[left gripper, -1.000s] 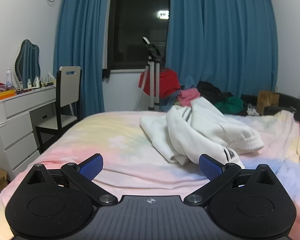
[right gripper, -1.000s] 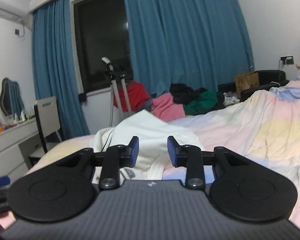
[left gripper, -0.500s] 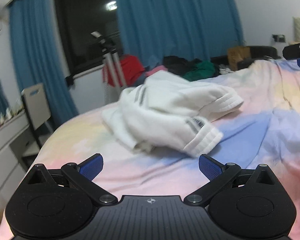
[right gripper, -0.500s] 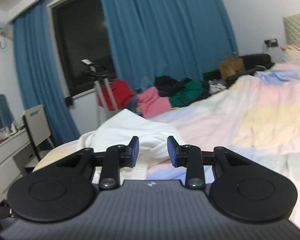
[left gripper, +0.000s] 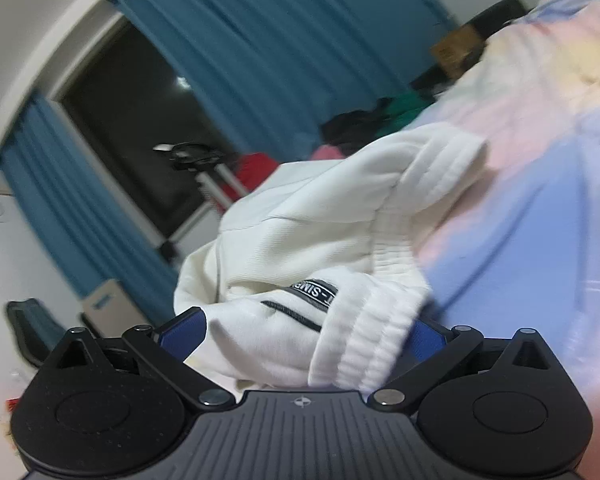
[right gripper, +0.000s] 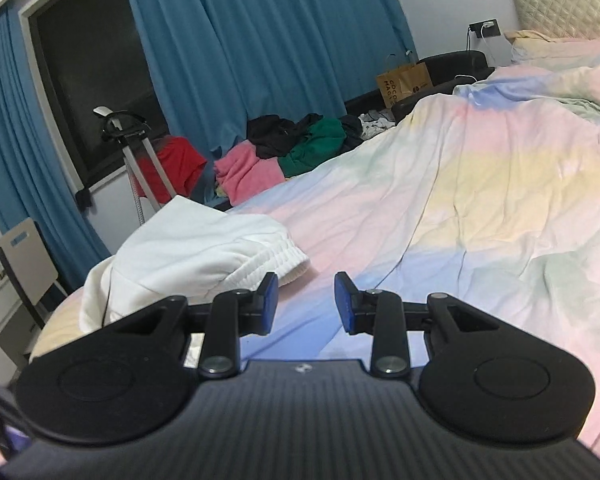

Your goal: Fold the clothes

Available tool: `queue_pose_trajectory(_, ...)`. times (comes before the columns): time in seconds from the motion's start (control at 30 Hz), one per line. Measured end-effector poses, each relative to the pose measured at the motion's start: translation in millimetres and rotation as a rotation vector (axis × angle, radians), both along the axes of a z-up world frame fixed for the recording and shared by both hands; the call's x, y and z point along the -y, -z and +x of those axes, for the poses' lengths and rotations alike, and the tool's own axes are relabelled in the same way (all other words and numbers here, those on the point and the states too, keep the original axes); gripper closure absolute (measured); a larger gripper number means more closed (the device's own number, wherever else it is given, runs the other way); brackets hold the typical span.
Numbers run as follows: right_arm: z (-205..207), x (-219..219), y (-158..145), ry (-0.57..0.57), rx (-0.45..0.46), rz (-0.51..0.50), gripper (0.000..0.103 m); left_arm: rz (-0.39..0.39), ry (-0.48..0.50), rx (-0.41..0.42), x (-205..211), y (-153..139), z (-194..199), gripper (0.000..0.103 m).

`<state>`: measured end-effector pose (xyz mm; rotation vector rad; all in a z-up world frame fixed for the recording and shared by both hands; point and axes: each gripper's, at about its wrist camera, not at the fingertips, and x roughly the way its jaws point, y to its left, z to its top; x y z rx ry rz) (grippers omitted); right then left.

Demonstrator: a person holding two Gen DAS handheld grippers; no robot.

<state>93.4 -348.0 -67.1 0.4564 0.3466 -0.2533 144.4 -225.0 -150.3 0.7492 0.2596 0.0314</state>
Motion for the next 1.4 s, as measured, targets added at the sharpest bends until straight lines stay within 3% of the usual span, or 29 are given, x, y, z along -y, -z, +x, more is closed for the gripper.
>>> queue_pose_trajectory(0.07, 2, 2, 1, -0.004, -0.002, 0.007, 0.068, -0.007, -0.061, 0.015, 2, 3, 11, 0.0)
queue_pose_trajectory(0.2, 6, 5, 5, -0.009, -0.014, 0.026, 0.068, -0.128, -0.15, 0.057, -12, -7, 27, 0.0)
queue_pose_trajectory(0.5, 3, 7, 6, -0.019, -0.014, 0.056, 0.068, -0.307, -0.257, 0.171, -53, -61, 37, 0.0)
queue_pose_trajectory(0.83, 4, 3, 5, -0.06, -0.03, 0.049, 0.068, -0.373, -0.384, 0.123, -176, -132, 17, 0.0)
queue_pose_trajectory(1.1, 8, -5, 6, -0.1, -0.043, 0.031, 0.068, -0.431, -0.455, -0.071, -259, -113, 21, 0.0)
queue_pose_trajectory(1.17, 10, -9, 7, -0.117, -0.048, 0.016, 0.068, -0.477, -0.409, -0.143, -266, -110, 14, 0.006)
queue_pose_trajectory(1.4, 17, -15, 15, -0.171, -0.083, 0.014, 0.067, -0.408, -0.25, -0.307, -256, -118, -27, 0.005)
